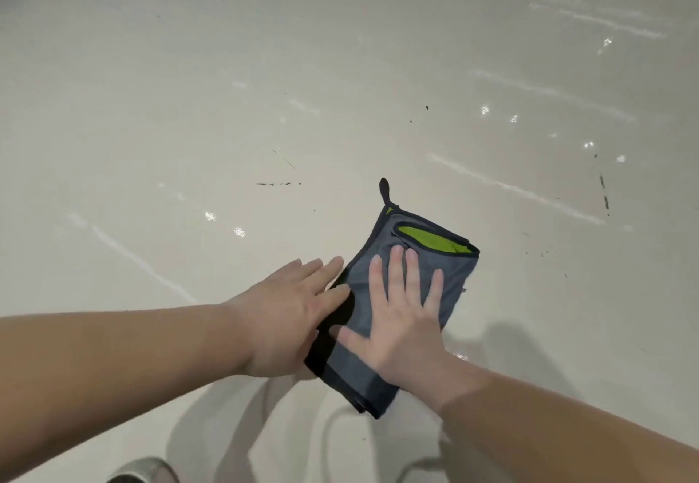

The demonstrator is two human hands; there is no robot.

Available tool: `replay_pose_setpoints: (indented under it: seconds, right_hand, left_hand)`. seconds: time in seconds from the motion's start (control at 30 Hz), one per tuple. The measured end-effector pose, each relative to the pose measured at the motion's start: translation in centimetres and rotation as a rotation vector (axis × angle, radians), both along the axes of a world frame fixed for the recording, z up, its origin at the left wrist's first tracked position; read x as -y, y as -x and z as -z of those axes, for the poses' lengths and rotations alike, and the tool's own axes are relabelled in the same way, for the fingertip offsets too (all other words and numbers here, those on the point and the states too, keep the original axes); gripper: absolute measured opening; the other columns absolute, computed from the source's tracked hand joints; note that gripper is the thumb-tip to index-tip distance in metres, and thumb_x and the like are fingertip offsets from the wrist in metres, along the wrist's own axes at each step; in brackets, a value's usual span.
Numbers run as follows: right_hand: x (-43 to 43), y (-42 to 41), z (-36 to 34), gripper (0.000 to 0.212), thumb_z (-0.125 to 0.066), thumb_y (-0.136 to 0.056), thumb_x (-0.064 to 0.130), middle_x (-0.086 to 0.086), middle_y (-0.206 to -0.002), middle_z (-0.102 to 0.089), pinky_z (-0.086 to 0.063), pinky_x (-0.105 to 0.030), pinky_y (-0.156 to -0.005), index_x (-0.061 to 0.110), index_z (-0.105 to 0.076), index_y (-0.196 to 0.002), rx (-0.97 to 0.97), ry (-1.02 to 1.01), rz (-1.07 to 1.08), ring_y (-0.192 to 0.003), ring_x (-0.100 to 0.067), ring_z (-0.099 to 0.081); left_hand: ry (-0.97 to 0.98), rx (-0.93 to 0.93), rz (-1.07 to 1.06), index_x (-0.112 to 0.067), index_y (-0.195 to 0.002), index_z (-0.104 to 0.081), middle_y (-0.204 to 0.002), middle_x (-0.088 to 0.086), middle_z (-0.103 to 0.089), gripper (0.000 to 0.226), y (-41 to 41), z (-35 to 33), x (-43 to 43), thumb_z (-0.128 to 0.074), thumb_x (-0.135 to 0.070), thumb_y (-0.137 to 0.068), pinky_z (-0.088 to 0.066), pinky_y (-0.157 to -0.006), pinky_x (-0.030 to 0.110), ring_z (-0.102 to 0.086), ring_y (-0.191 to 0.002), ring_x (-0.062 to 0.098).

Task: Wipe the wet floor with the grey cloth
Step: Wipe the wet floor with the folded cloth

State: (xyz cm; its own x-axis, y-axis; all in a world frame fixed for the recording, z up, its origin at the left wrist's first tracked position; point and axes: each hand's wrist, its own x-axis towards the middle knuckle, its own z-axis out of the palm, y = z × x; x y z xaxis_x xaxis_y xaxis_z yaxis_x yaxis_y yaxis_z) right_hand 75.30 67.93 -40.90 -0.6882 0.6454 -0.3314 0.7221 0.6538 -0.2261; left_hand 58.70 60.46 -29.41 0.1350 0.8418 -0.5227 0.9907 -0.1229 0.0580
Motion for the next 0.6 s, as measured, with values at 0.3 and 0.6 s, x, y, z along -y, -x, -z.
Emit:
replay_pose_setpoints:
  seconds: [0.3, 0.6]
  right_hand:
    - [-9.3, -7.4, 0.0, 0.11, -0.01, -0.081, 0.094, -0.012, -0.169, 0.019, 0.009, -0.068, -0.118, 0.023, 0.002, -0.164, -0.027, -0.099, -0.006, -0.155, -0.031, 0.023]
    - [-17.1, -24.0, -0.3, 0.108, -0.009, -0.079, 0.096, -0.007, -0.17, 0.022, 0.014, -0.062, -0.121, 0.029, 0.01, -0.163, 0.047, -0.134, 0.455, -0.154, -0.025, 0.025]
  left_hand:
    - [0.042, -0.136, 0.138, -0.019, -0.147, -0.032, -0.154, 0.008, -0.029, 0.056, -7.7, -1.1, -11.3, -0.051, -0.032, -0.096, -0.032, -0.112, 0.037, -0.038, -0.131, 0.023]
    - [-0.139, 0.108, -0.168, -0.017, -0.149, -0.028, -0.164, 0.017, -0.015, 0.058, -20.1, 4.4, -17.3, -0.042, -0.029, -0.094, -0.027, -0.117, 0.04, -0.027, -0.143, 0.031]
